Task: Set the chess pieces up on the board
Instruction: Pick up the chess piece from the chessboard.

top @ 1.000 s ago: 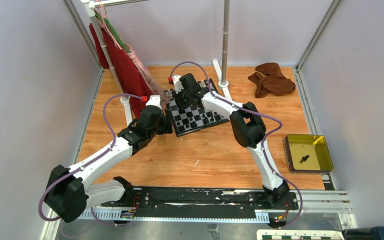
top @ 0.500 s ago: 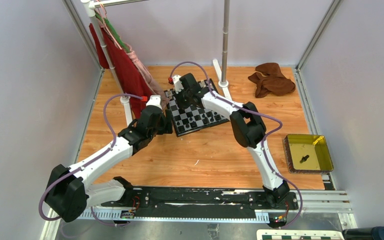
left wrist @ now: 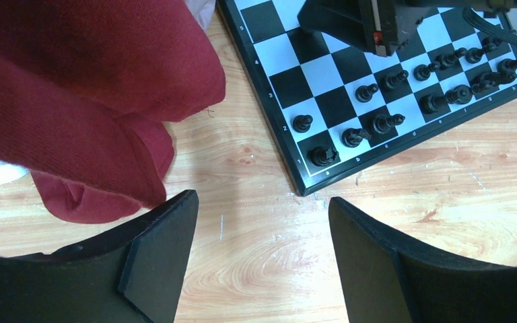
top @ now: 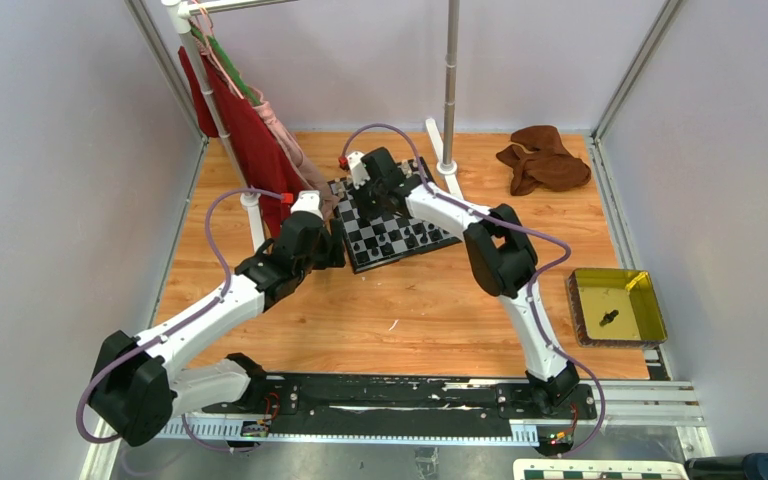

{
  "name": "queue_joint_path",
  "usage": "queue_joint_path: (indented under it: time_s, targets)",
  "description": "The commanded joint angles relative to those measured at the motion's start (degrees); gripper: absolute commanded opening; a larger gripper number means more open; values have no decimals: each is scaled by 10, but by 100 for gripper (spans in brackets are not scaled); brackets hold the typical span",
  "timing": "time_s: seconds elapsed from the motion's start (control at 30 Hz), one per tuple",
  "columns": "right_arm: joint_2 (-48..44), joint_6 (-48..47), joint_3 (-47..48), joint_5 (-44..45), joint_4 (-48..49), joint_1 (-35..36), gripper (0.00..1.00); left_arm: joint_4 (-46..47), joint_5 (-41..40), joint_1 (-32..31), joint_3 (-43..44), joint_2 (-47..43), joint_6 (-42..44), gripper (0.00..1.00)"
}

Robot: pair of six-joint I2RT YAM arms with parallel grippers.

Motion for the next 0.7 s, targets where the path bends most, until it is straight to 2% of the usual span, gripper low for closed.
queue_joint_path:
  time_s: [0.0, 0.33, 0.67]
  targets:
    - [-59, -13, -37, 12, -5, 2, 0, 1, -4, -5, -9, -21, -14, 77]
    - [-124, -11, -137, 24, 15, 23, 0, -15, -3, -5, -18, -54, -41, 76]
    - [-144, -5, -176, 39, 21, 45, 0, -24, -8, -5, -16, -62, -43, 76]
